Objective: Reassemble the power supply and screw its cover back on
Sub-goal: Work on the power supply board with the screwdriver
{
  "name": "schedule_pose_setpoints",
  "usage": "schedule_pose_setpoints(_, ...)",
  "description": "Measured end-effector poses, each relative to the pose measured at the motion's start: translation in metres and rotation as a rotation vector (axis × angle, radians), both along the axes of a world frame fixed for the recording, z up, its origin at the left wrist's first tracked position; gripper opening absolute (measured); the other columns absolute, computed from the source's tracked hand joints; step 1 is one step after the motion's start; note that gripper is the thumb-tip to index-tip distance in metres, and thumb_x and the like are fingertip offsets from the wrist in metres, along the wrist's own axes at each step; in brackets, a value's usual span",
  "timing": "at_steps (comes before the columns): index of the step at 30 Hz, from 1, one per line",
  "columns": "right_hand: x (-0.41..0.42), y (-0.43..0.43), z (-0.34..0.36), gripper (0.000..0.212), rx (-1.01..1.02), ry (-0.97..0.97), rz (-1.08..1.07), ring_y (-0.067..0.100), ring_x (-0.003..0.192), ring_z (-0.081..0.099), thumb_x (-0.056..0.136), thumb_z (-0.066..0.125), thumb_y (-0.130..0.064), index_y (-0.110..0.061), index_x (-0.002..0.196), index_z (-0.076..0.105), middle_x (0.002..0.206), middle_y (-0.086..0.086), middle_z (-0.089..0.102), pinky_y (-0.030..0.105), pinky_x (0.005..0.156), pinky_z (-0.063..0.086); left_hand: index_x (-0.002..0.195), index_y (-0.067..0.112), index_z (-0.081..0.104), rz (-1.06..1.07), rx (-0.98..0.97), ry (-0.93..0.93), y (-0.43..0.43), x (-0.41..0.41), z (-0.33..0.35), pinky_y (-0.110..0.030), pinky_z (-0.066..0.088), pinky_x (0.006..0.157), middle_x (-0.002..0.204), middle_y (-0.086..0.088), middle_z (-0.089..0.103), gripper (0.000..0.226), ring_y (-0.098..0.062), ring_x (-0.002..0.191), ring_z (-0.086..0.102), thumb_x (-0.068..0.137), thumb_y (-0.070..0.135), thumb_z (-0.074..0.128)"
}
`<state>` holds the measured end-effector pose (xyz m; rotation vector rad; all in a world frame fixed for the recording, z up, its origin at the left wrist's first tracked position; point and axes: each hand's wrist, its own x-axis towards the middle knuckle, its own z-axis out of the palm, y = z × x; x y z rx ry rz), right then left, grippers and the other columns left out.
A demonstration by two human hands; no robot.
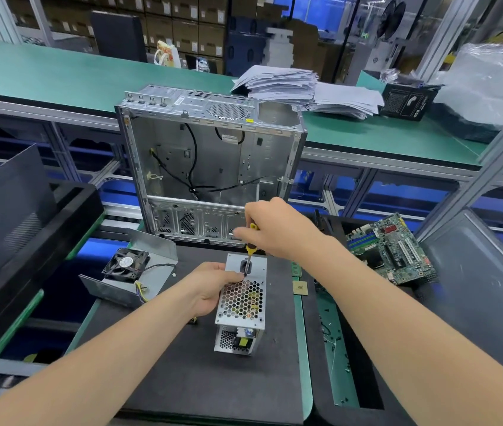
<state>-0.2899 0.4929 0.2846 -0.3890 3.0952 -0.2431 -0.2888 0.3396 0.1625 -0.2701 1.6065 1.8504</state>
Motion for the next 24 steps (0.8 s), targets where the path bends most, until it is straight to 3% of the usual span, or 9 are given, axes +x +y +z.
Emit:
schedule_pose_setpoints(3, -0.002, -0.006, -0.005, 0.056, 0.047, 0.043, -0.198, 0.02, 0.058, 0.046, 0.101, 0.051, -0.063, -0.018, 0.07, 0.037, 0.069, 0.002, 0.047, 0.031, 0.048, 0.034, 0.114, -0.007, 0.067, 0.006, -0.01, -0.005, 0.001, -0.001, 0.0, -0.035, 0.06, 0.062, 0.094, -0.02, 0.077, 0.017, -0.024, 0.072, 0.074, 0.096, -0.005, 0.065)
schedule_pose_setpoints(5, 0.0, -0.005, -0.002, 0.057, 0.123, 0.053, -0.178, 0.02, 0.061, 0.051, 0.1, 0.046, -0.067, -0.018, 0.073, 0.04, 0.072, 0.001, 0.051, 0.032, 0.05, 0.038, 0.115, -0.007, 0.066, 0.001, -0.011, -0.01, 0.001, -0.001, 0.002, -0.034, 0.06, 0.061, 0.095, -0.02, 0.077, 0.019, -0.024, 0.072, 0.075, 0.097, -0.005, 0.065)
schedule_pose_setpoints(8, 0.004, 0.003, 0.009, 0.031, 0.058, -0.038, 0.059, 0.025, 0.081, 0.06, 0.105, 0.049, -0.052, -0.021, 0.101, 0.051, 0.099, 0.001, 0.054, 0.042, 0.07, 0.054, 0.116, -0.008, 0.065, -0.009, -0.013, -0.001, 0.001, 0.0, 0.004, -0.034, 0.06, 0.06, 0.094, -0.021, 0.077, 0.019, -0.023, 0.071, 0.075, 0.097, -0.005, 0.064)
schedule_pose_setpoints(11, 0.009, 0.011, 0.022, 0.007, 0.052, -0.114, 0.342, 0.02, 0.088, 0.059, 0.104, 0.058, -0.023, -0.026, 0.11, 0.055, 0.119, -0.005, 0.044, 0.042, 0.077, 0.052, 0.122, -0.012, 0.064, -0.016, -0.009, 0.004, 0.001, -0.001, 0.002, -0.041, 0.062, 0.074, 0.108, -0.027, 0.075, 0.025, -0.03, 0.083, 0.074, 0.098, -0.005, 0.063)
schedule_pose_setpoints(13, 0.011, 0.011, 0.025, 0.019, 0.119, -0.11, 0.437, 0.017, 0.096, 0.055, 0.101, 0.058, -0.006, -0.024, 0.105, 0.06, 0.115, -0.006, 0.049, 0.041, 0.08, 0.05, 0.121, -0.012, 0.064, -0.017, -0.005, -0.001, 0.001, -0.002, 0.002, -0.043, 0.061, 0.078, 0.11, -0.028, 0.074, 0.024, -0.032, 0.087, 0.072, 0.098, -0.005, 0.062)
schedule_pose_setpoints(16, 0.011, 0.011, 0.023, 0.032, 0.165, -0.131, 0.485, 0.015, 0.104, 0.049, 0.094, 0.056, 0.008, -0.022, 0.101, 0.064, 0.105, -0.006, 0.054, 0.035, 0.086, 0.047, 0.111, -0.009, 0.067, -0.02, -0.017, -0.001, 0.001, -0.002, 0.002, -0.035, 0.06, 0.065, 0.093, -0.021, 0.077, 0.015, -0.025, 0.074, 0.073, 0.097, -0.006, 0.063)
schedule_pose_setpoints(18, 0.011, 0.009, 0.023, 0.033, 0.182, -0.139, 0.477, 0.014, 0.104, 0.049, 0.093, 0.057, 0.008, -0.023, 0.099, 0.063, 0.104, -0.007, 0.054, 0.034, 0.086, 0.048, 0.112, -0.008, 0.066, -0.015, -0.028, 0.001, 0.001, -0.002, 0.001, -0.033, 0.059, 0.062, 0.088, -0.019, 0.076, 0.015, -0.023, 0.071, 0.073, 0.097, -0.006, 0.064)
schedule_pose_setpoints(21, 0.01, 0.006, 0.021, 0.026, 0.134, -0.096, 0.373, 0.016, 0.101, 0.054, 0.099, 0.055, -0.002, -0.026, 0.101, 0.065, 0.103, -0.007, 0.056, 0.039, 0.083, 0.053, 0.117, -0.011, 0.067, -0.016, -0.027, -0.002, 0.001, -0.003, 0.002, -0.037, 0.06, 0.068, 0.098, -0.023, 0.076, 0.021, -0.026, 0.077, 0.074, 0.097, -0.006, 0.062)
schedule_pose_setpoints(24, 0.007, 0.0, 0.014, 0.026, 0.081, -0.026, 0.218, 0.024, 0.091, 0.06, 0.104, 0.044, -0.01, -0.029, 0.113, 0.059, 0.096, -0.001, 0.058, 0.042, 0.072, 0.055, 0.116, -0.01, 0.067, -0.009, -0.046, 0.004, 0.002, -0.003, 0.002, -0.029, 0.058, 0.056, 0.092, -0.017, 0.078, 0.021, -0.019, 0.067, 0.075, 0.096, -0.005, 0.065)
